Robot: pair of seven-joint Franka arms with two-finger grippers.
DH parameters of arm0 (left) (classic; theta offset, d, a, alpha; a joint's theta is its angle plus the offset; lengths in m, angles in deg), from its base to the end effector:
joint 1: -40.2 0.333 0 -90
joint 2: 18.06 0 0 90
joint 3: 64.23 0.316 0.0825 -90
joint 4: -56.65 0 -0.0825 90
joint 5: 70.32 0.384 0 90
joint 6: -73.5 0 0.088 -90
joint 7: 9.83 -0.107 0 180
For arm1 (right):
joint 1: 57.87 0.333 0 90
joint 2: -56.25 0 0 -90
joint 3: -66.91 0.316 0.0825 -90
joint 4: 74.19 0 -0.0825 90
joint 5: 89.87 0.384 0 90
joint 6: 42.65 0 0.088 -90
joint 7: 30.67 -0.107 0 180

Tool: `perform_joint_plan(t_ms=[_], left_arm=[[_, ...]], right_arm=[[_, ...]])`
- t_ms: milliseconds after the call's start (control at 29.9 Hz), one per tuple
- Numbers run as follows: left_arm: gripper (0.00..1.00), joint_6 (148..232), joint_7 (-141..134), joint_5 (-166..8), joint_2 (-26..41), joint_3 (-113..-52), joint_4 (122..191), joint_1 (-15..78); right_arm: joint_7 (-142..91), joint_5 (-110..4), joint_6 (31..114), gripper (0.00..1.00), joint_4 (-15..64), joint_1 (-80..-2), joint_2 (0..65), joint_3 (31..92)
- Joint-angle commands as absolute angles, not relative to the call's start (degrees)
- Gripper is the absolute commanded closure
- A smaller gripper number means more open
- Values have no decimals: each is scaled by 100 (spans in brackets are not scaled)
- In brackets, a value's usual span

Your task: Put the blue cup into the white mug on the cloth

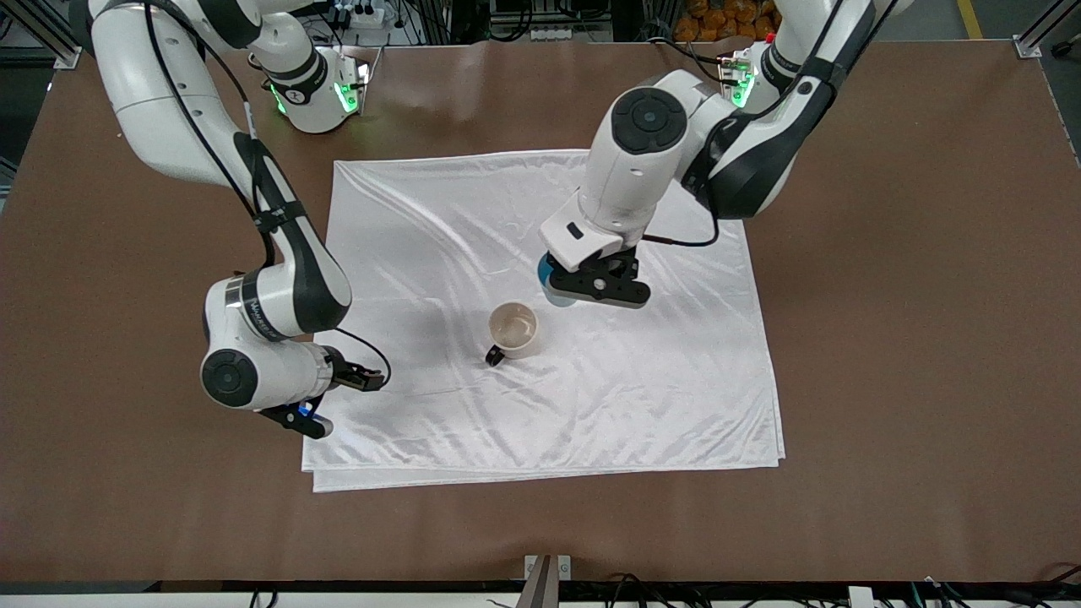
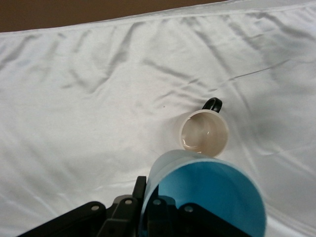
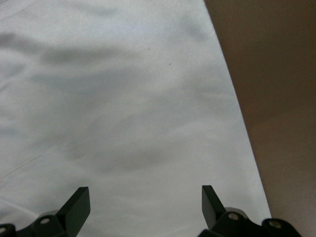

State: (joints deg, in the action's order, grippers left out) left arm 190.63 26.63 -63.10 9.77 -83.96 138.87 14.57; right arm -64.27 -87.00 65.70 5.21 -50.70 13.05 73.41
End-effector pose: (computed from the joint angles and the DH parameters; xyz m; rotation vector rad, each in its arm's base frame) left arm 0.5321 -0.4672 0.4398 3.0006 -0.2336 0.1348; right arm 0.6864 0.1555 0.2470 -3.0357 0.6004 0.4274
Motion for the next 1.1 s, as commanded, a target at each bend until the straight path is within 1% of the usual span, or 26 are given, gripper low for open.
perform_joint_plan(t_ms=[0, 167, 301, 401, 468, 668, 735, 1069], left_arm=[[100, 19425, 3077, -6012, 1261, -8234, 13795, 1094], [100, 19601, 3130, -6003, 1665, -7970, 13496, 708], [100, 19750, 3130, -6003, 1841, -7496, 13434, 251], [100, 19988, 3121, -6012, 2017, -7144, 13425, -22], [100, 20172, 3104, -6021, 2105, -7003, 13425, -93], [100, 20313, 3086, -6021, 2220, -6994, 13434, -93], [100, 20313, 3086, -6021, 2228, -6994, 13434, -93], [100, 20568, 3130, -6030, 2413, -7003, 13425, -119]], right_arm=[[-5872, -8837, 6536, 0, 746, -5409, 1433, 7412], [-5485, -8846, 6545, 0, 877, -5638, 1450, 7412], [-5387, -8846, 6624, 0, 1123, -5691, 1617, 7412], [-5387, -8846, 6852, 0, 1492, -5691, 1854, 7412], [-5387, -8846, 7132, 0, 1878, -5682, 2091, 7421], [-5387, -8846, 7950, 0, 3003, -5656, 2697, 7421], [-5387, -8846, 8091, 0, 3232, -5647, 2847, 7421], [-5396, -8846, 8145, 0, 4208, -5612, 3646, 7438]])
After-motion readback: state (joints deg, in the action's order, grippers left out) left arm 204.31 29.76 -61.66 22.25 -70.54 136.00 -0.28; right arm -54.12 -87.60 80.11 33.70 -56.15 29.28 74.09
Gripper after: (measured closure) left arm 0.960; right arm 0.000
